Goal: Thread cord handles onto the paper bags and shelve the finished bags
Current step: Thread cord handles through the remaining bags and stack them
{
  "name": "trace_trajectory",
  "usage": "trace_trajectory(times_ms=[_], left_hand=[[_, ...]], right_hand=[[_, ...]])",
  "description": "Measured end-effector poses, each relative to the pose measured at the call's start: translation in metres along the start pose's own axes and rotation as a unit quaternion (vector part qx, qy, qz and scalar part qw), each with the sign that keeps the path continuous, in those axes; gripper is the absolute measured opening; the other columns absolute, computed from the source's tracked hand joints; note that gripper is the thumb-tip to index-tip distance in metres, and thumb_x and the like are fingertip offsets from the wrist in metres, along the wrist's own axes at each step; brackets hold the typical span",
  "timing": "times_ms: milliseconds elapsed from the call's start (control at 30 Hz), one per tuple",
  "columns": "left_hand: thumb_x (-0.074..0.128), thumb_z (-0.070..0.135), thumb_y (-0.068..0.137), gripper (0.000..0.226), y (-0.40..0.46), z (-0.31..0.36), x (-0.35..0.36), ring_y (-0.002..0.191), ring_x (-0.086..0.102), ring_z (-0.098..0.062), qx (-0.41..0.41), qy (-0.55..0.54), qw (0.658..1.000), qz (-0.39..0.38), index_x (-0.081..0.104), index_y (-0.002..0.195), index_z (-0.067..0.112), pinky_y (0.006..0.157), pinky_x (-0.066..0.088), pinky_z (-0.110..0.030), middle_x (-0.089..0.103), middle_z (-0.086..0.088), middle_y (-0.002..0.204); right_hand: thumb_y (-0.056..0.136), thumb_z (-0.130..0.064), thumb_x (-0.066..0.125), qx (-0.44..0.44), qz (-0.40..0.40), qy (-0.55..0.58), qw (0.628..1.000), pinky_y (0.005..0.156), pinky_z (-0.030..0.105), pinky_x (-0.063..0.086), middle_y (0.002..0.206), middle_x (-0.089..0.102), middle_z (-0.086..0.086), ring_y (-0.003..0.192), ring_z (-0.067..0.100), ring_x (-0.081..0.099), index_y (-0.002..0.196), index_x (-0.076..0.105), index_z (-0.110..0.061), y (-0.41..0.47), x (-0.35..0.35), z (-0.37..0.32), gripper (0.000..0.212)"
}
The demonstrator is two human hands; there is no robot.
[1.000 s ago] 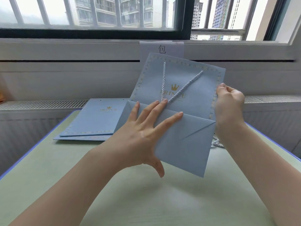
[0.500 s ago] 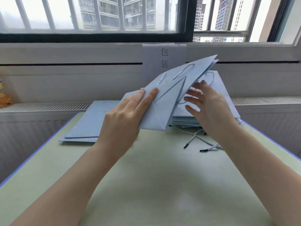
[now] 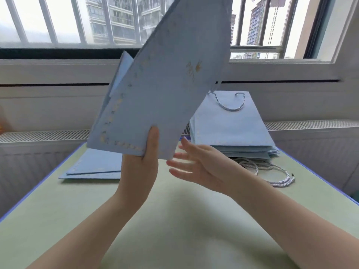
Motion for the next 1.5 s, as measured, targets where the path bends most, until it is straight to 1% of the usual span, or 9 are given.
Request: trace_trajectory(times_ms=[233,400,533,733,900,1033,1233,1367,1500], left_hand=[[0.058,0.033,0.087,0.032,0.003,-0.003,0.004,0.110,0.061,-0.006,-0.147,-0.147,0.974,-0.091,0.051,0.119,0.037,0.085,0.054,-0.028,0.065,0.019,0.114],[0.067,0.020,0.081,0.013,0.017,-0.009,-0.010,0.081,0.063,-0.015,-0.217,-0.198,0.956,-0.022,0.067,0.092,0.028,0.055,0.051,-0.019,0.071,0.008,0.088],[0.061,0.011,0.084,0.014,0.017,-0.025,-0.010,0.071,0.069,-0.006,-0.320,-0.271,0.908,-0.004,0.064,0.096,0.018,0.058,0.053,-0.015,0.074,0.006,0.082],[0.063,0.020,0.074,0.035,0.010,-0.037,-0.003,0.082,0.071,-0.012,-0.378,-0.308,0.871,-0.060,0.063,0.107,0.010,0.064,0.056,-0.019,0.074,-0.004,0.096],[0.051,0.045,0.081,0.039,0.011,-0.035,-0.003,0.082,0.071,-0.013,-0.334,-0.122,0.925,-0.134,0.061,0.103,0.015,0.066,0.054,-0.021,0.072,-0.001,0.096],[0.049,0.023,0.097,0.016,0.016,-0.036,-0.012,0.087,0.065,-0.013,-0.216,0.142,0.957,-0.128,0.058,0.109,0.019,0.078,0.051,-0.031,0.062,-0.004,0.111],[0.038,0.031,0.098,0.046,0.017,-0.053,-0.028,0.118,0.042,-0.027,-0.126,0.622,0.730,-0.253,0.026,0.141,0.019,0.092,0.036,-0.039,0.039,-0.008,0.133],[0.031,0.041,0.099,0.045,0.010,-0.064,-0.031,0.119,0.039,-0.029,-0.194,0.642,0.669,-0.322,0.028,0.138,0.018,0.092,0.034,-0.039,0.040,-0.009,0.131],[0.029,0.043,0.099,0.045,0.008,-0.065,-0.032,0.119,0.040,-0.029,-0.180,0.655,0.655,-0.331,0.029,0.137,0.018,0.093,0.034,-0.039,0.042,-0.010,0.131]], right_hand=[[0.092,-0.021,0.058,-0.070,0.040,0.118,0.990,0.074,0.026,0.052,0.106,0.063,0.001,0.087,0.015,0.061,0.117,0.060,-0.013,0.004,-0.017,-0.009,0.026],[0.096,-0.016,0.052,-0.154,0.177,0.145,0.961,0.064,0.025,0.048,0.097,0.064,0.003,0.077,0.015,0.058,0.114,0.057,-0.013,0.003,-0.031,-0.021,0.019],[0.092,-0.019,0.058,-0.154,0.168,0.270,0.936,0.069,0.025,0.052,0.103,0.064,0.006,0.084,0.018,0.062,0.118,0.057,-0.011,0.001,-0.026,-0.022,0.027],[0.087,-0.019,0.063,-0.079,0.089,0.063,0.991,0.059,0.020,0.049,0.079,0.069,-0.001,0.069,0.011,0.067,0.089,0.063,-0.012,0.000,-0.002,0.001,0.008],[0.090,-0.007,0.060,-0.134,0.185,0.159,0.961,0.045,0.013,0.049,0.060,0.059,0.004,0.052,0.011,0.065,0.080,0.056,0.000,-0.001,-0.010,-0.014,0.013],[0.092,-0.008,0.058,-0.189,0.289,0.123,0.930,0.045,0.013,0.048,0.075,0.056,0.002,0.057,0.009,0.062,0.096,0.055,-0.001,-0.007,-0.034,-0.030,0.009],[0.096,0.002,0.045,-0.154,0.336,0.117,0.922,0.041,0.018,0.050,0.082,0.050,0.008,0.067,0.017,0.057,0.097,0.049,0.000,-0.009,-0.066,-0.049,0.005],[0.096,0.005,0.043,-0.144,0.336,0.159,0.917,0.054,0.024,0.057,0.090,0.050,0.010,0.067,0.022,0.063,0.124,0.044,0.000,-0.005,-0.078,-0.043,0.028],[0.098,-0.013,0.048,-0.168,0.362,0.149,0.905,0.043,0.021,0.052,0.070,0.052,0.008,0.042,0.015,0.061,0.089,0.051,0.001,-0.004,-0.084,-0.042,0.017]])
Point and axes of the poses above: each hand's wrist, its own y-axis towards the middle knuckle, its own x-axis out of the palm, z = x × y, the point moved 3 cm from there along y, towards the middle knuckle
